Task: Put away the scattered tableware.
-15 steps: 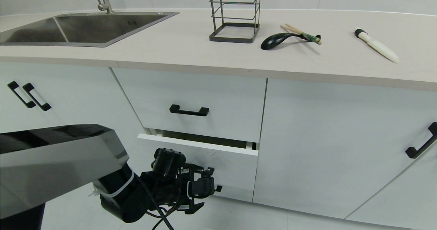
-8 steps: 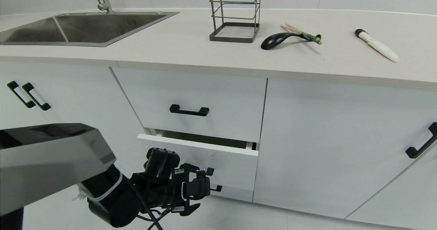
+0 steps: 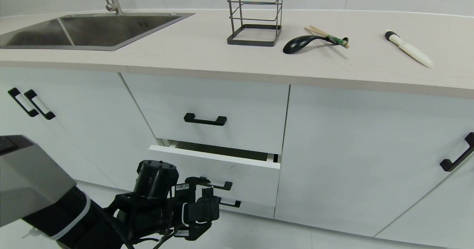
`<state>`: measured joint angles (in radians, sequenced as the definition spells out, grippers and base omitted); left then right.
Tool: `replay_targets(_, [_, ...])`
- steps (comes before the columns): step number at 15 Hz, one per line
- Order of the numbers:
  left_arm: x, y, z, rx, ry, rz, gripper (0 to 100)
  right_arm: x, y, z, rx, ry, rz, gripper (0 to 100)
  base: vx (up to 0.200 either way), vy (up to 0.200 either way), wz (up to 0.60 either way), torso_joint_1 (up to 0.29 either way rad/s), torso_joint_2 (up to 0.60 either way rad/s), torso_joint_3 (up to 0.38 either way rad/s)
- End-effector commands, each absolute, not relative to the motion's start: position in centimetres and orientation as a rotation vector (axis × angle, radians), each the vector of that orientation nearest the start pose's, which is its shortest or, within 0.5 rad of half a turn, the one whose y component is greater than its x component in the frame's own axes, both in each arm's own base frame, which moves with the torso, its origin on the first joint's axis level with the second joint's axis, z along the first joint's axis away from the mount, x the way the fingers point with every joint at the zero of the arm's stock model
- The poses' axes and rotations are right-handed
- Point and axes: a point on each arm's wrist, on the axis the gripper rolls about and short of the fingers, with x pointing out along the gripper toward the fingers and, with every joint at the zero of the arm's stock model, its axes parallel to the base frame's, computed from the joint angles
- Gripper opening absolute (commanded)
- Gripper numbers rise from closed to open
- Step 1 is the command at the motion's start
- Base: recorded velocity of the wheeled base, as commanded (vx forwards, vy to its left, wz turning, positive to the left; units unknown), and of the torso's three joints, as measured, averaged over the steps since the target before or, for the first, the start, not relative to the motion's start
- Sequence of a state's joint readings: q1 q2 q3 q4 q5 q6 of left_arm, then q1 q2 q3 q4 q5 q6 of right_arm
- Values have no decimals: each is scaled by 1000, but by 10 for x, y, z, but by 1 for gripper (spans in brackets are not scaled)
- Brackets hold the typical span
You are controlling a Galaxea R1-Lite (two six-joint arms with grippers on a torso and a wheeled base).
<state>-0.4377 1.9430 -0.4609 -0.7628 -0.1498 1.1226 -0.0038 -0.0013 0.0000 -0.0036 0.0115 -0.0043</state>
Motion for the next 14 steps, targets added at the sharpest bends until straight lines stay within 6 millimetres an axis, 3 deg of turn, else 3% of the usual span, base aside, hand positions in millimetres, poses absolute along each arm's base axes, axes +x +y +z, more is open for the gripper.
replay_targets(1, [241, -125, 65, 1149, 244, -902, 100, -23, 0, 76, -5, -5, 8, 0, 0, 0, 0, 0, 0, 0])
replay_targets(7, [237, -136, 81, 1090, 172, -880, 100, -23, 0, 76, -6, -5, 8, 0, 0, 0, 0, 0, 0, 0])
replay_targets(14, [281, -157, 85, 1082, 85, -831, 100, -23, 0, 76, -5, -5, 8, 0, 0, 0, 0, 0, 0, 0])
